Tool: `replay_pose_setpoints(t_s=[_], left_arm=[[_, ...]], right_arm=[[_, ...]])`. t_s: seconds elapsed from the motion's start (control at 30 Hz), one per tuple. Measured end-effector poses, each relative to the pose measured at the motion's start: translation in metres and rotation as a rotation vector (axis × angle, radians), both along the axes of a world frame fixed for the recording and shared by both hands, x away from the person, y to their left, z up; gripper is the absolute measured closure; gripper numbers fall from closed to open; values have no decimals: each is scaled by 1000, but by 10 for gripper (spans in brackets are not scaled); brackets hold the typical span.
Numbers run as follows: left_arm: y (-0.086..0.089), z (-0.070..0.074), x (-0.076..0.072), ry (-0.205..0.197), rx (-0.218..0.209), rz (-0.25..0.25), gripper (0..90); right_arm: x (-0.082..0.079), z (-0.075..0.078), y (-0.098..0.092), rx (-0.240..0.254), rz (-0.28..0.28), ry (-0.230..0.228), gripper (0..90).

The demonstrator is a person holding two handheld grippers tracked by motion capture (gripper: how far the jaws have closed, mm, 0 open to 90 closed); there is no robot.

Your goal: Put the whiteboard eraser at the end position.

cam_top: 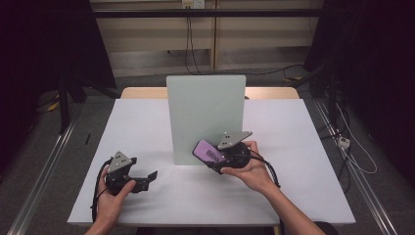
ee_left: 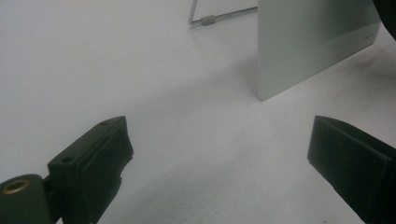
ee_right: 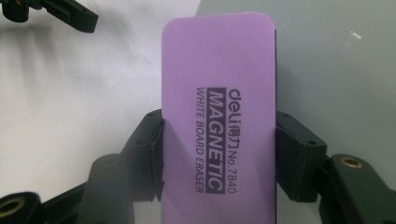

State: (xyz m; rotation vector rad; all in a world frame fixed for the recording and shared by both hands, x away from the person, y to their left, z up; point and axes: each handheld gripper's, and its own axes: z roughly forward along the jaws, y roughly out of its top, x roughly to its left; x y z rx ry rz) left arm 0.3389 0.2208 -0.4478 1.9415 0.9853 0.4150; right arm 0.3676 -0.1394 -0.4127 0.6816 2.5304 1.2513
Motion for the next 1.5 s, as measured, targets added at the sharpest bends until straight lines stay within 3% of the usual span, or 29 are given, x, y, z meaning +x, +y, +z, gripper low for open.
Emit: replay_pose_setpoints(t_s=[0.2, 0.37, 0.63, 1.2, 1.5], left_arm=[[1, -1, 0, -18, 28, -27, 57], [-6, 0, -2, -28, 52, -62, 57], [-5, 0, -1, -19, 43, -47, 57], [-4, 2, -1, -17, 30, -32, 57], [-3, 2, -2, -18, 36, -36, 57]], right_arm=[[-1, 3, -6, 4, 8, 31, 418], [-5, -1, -7, -27, 36, 97, 419], [-9, -4, -16, -46, 63, 177, 419], [-15, -2, -12, -103, 120, 191, 419], [-17, -2, -8, -144, 159, 227, 419]])
